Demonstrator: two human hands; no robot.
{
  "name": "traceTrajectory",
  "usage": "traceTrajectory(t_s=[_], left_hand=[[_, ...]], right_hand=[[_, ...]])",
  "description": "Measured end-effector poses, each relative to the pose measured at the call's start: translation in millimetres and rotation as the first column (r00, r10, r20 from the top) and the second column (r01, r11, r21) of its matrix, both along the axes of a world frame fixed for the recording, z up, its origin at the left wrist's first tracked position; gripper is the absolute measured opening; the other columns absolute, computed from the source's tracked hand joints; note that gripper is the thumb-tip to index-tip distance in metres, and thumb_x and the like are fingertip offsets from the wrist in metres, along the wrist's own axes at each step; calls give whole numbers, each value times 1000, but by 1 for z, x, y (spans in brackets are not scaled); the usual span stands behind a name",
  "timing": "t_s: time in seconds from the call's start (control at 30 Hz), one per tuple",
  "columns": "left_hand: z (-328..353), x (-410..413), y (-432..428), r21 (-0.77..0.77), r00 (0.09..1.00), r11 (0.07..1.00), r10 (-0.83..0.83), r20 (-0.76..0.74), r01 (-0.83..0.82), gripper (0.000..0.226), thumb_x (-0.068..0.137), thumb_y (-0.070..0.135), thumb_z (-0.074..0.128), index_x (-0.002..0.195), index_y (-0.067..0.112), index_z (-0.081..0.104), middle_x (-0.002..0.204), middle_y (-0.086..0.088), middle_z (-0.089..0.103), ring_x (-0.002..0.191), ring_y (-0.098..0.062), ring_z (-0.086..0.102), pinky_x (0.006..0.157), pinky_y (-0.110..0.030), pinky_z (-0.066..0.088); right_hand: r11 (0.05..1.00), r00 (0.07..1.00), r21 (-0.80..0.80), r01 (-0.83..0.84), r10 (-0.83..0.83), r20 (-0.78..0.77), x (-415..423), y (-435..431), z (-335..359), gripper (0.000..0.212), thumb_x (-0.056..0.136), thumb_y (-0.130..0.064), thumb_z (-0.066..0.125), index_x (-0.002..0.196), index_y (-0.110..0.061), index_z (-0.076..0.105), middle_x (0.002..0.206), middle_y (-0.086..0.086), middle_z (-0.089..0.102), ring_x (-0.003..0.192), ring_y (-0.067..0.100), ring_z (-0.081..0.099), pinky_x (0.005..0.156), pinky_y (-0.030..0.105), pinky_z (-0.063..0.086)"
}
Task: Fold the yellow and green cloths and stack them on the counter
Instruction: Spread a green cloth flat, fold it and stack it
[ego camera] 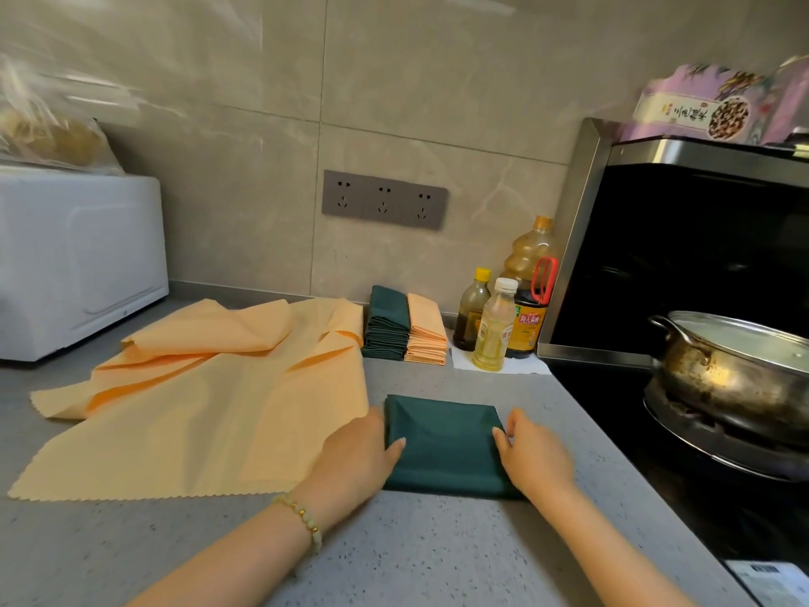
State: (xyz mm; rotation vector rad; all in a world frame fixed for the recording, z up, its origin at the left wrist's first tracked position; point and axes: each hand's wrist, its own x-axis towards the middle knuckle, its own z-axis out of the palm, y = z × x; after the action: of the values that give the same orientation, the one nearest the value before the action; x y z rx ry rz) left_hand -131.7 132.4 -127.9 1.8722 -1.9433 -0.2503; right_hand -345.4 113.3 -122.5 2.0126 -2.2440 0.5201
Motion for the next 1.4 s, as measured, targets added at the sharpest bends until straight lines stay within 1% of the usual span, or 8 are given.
traceTrajectory(t_s=[0.07,0.13,0.2,0.27,0.47,0.67,0.87,1.4], left_hand=[[9,-8,0,-129,994,992,28,109,-14,41,99,42,38,132,17,35,123,-2,55,110,-19,55,88,-30,45],[15,-20,-8,-216,993,974,-39,111,63,45,101,39,34,141,17,31,135,-2,45,122,-19,44,98,-31,39],[14,-34,-23,-183,982,968,-152,112,171,47,102,35,31,146,17,29,145,-2,37,131,-21,36,108,-33,30],[9,-45,-44,-92,965,968,-218,147,232,47,103,34,31,147,16,30,149,-4,35,136,-22,32,113,-35,24],[1,-40,-92,27,980,983,-184,79,182,33,99,37,44,120,17,59,124,-5,60,115,-22,52,98,-34,38],[-2,-31,-104,18,978,984,-172,-119,175,18,92,33,58,100,18,65,106,1,67,100,-17,60,85,-28,45],[-7,-24,-108,11,969,982,-185,-164,189,16,90,38,62,85,24,56,99,3,66,93,-15,59,78,-26,44],[0,-28,-98,0,988,994,-113,-109,114,15,93,27,60,94,14,67,101,-2,69,94,-18,62,76,-27,45]], right_hand=[[991,996,-136,10,-22,-84,5,1,6,27,100,-42,32,112,-21,45,104,-3,61,78,12,52,53,19,35],[971,997,-233,-54,39,-67,11,-2,7,36,101,-36,32,131,-20,46,125,-2,56,107,13,55,80,21,44],[973,990,-187,-132,122,-66,19,-8,6,41,102,-31,32,140,-20,40,140,-2,46,128,14,43,105,27,32],[980,982,-70,-185,182,-53,22,-24,4,40,101,-27,35,141,-22,40,143,-4,43,132,14,38,111,28,25],[929,926,219,-300,228,301,-5,-73,7,9,94,-24,54,100,-27,60,108,-2,62,99,13,55,89,26,45],[917,838,117,-381,289,463,-24,-85,-6,8,90,-28,62,85,-22,64,92,-4,67,90,12,61,85,29,49],[913,819,77,-401,320,477,-31,-88,-8,12,91,-27,61,92,-16,66,91,-4,67,86,7,60,71,14,45],[952,901,62,-301,263,345,-22,-79,-9,11,85,-40,65,78,-34,59,84,-13,64,89,9,58,90,39,48]])
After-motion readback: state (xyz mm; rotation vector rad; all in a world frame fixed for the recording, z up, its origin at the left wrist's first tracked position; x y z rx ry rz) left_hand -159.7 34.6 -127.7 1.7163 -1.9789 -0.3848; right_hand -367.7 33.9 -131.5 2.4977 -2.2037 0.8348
